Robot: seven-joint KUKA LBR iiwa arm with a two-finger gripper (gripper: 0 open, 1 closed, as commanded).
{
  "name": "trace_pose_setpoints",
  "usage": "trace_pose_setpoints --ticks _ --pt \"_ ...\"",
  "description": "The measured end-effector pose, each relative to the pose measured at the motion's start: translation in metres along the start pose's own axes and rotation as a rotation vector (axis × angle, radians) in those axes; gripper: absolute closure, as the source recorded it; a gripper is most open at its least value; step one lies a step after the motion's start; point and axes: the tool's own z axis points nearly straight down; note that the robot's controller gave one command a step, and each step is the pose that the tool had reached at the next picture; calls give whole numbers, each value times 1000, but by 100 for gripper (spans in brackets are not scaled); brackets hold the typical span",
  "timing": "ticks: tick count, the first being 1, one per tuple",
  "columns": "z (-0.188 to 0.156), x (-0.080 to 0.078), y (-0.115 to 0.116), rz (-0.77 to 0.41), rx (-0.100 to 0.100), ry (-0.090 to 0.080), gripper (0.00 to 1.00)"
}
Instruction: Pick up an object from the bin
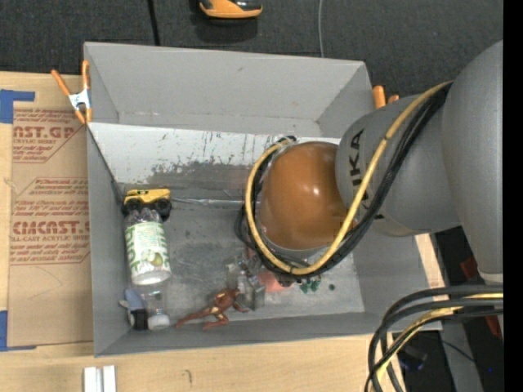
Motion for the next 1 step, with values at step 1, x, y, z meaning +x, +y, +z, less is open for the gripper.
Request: trace_pose_setpoints --ticks 1 --pt "-44 -6 -2 -10 1 0 100"
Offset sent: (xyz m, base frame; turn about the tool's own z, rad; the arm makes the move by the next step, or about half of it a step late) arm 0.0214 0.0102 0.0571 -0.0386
